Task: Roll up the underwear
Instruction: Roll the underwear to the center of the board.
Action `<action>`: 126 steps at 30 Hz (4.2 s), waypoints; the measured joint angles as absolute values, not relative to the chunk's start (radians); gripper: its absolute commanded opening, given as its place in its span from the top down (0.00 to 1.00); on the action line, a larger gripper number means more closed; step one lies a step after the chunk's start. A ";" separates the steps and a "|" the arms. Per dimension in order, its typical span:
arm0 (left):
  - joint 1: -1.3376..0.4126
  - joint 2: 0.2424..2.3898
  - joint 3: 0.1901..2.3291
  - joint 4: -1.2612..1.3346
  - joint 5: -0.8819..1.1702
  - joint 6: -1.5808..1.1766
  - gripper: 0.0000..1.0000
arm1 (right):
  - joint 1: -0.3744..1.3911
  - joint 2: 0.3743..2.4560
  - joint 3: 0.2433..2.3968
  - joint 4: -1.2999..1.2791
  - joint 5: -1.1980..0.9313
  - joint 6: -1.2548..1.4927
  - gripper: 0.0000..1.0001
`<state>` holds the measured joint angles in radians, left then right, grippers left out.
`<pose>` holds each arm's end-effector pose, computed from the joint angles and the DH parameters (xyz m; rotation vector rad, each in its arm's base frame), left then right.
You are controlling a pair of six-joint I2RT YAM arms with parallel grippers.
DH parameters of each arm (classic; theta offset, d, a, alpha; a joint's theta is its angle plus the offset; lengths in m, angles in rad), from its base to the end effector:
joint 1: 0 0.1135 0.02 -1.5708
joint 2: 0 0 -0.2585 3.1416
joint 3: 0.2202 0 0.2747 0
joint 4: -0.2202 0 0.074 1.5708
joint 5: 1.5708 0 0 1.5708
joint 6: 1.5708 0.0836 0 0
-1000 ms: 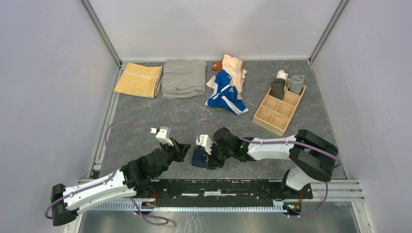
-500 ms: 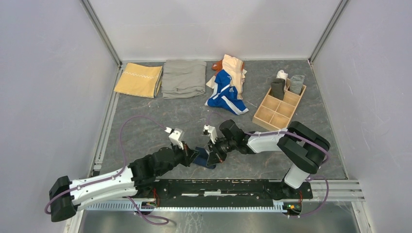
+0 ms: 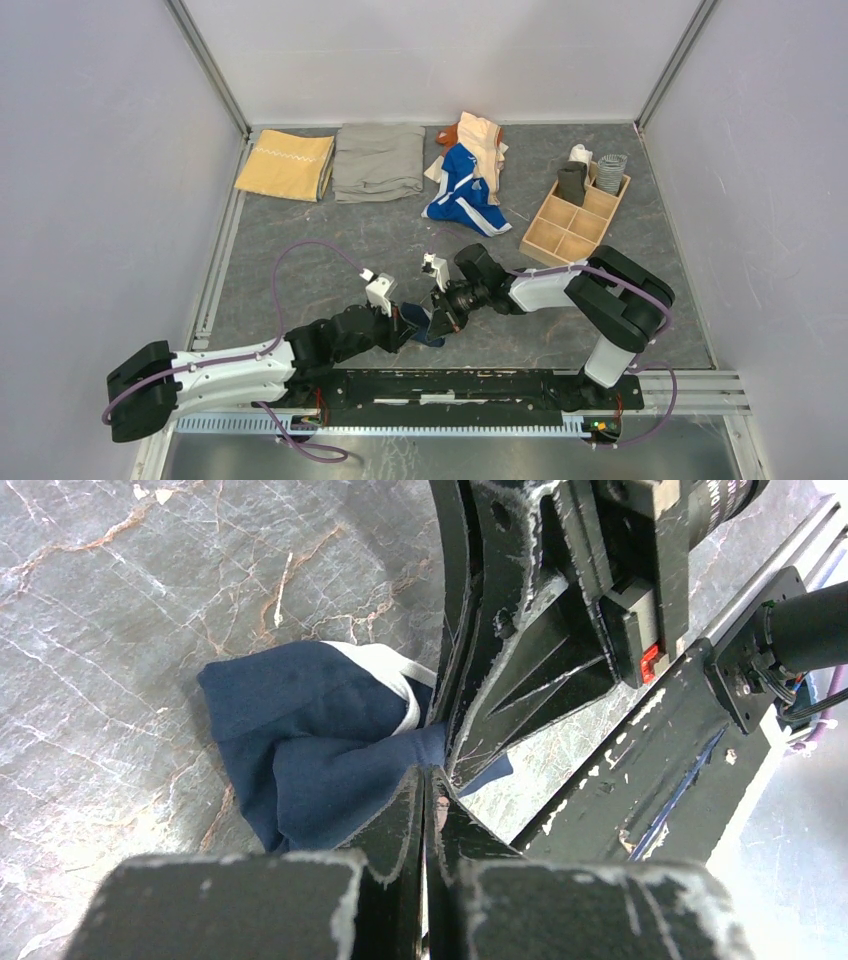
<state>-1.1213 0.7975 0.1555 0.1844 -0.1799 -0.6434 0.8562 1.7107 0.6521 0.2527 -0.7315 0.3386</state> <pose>0.1135 -0.2009 0.1170 0.3909 2.1135 -0.9082 0.1767 0.2889 0.0669 -1.0359 2.3728 1.3892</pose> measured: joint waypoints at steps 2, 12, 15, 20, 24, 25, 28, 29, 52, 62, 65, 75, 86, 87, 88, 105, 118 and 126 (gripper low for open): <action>-1.121 0.809 0.148 0.201 -0.179 -0.644 0.98 | 0.855 1.714 0.652 0.256 -0.739 0.342 0.96; -1.121 0.890 0.141 0.265 -0.182 -0.658 0.98 | 0.850 1.717 0.652 0.258 -0.742 0.344 0.90; -1.121 0.906 0.141 0.266 -0.190 -0.680 0.98 | 0.850 1.716 0.652 0.257 -0.740 0.344 0.85; -1.122 0.946 0.154 0.268 -0.212 -0.717 0.98 | 0.850 1.700 0.652 0.242 -0.719 0.336 0.74; -1.122 0.993 0.175 0.269 -0.225 -0.745 0.98 | 0.851 1.672 0.652 0.210 -0.680 0.316 0.68; -1.122 1.005 0.181 0.271 -0.227 -0.749 0.98 | 0.851 1.660 0.652 0.197 -0.669 0.308 0.67; -1.122 1.030 0.189 0.277 -0.235 -0.762 0.98 | 0.851 1.621 0.651 0.157 -0.624 0.279 0.63; -1.122 1.035 0.191 0.278 -0.236 -0.764 0.98 | 0.851 1.604 0.650 0.142 -0.609 0.265 0.62; -1.121 1.047 0.203 0.255 -0.291 -0.821 0.98 | 1.202 1.207 0.446 0.246 -0.128 -0.428 0.51; -1.121 1.047 0.203 0.255 -0.291 -0.821 0.98 | 1.312 1.316 0.445 0.315 -0.024 -0.683 0.50; -1.121 1.047 0.203 0.255 -0.290 -0.821 0.98 | 1.328 1.351 0.448 0.315 0.002 -0.708 0.50; -1.121 1.047 0.203 0.255 -0.291 -0.821 0.98 | 1.336 1.446 0.480 0.326 0.070 -0.761 0.50; -1.116 1.045 0.203 0.252 -0.297 -0.821 0.98 | 1.344 1.519 0.492 0.377 0.155 -0.788 0.56; -1.116 1.042 0.203 0.250 -0.299 -0.821 0.98 | 1.345 1.524 0.492 0.383 0.163 -0.790 0.58; -1.116 1.038 0.203 0.247 -0.299 -0.821 0.98 | 1.346 1.530 0.492 0.390 0.171 -0.790 0.62; -1.108 0.914 0.194 0.142 -0.318 -0.820 0.98 | 1.347 1.559 0.538 0.361 0.227 -0.657 1.00; -1.105 0.643 0.191 -0.075 -0.417 -0.818 0.98 | 1.321 1.539 0.682 0.077 0.032 -0.391 1.00; -1.105 0.509 0.190 -0.172 -0.471 -0.819 0.98 | 1.190 1.573 0.768 -0.046 -0.233 -0.227 1.00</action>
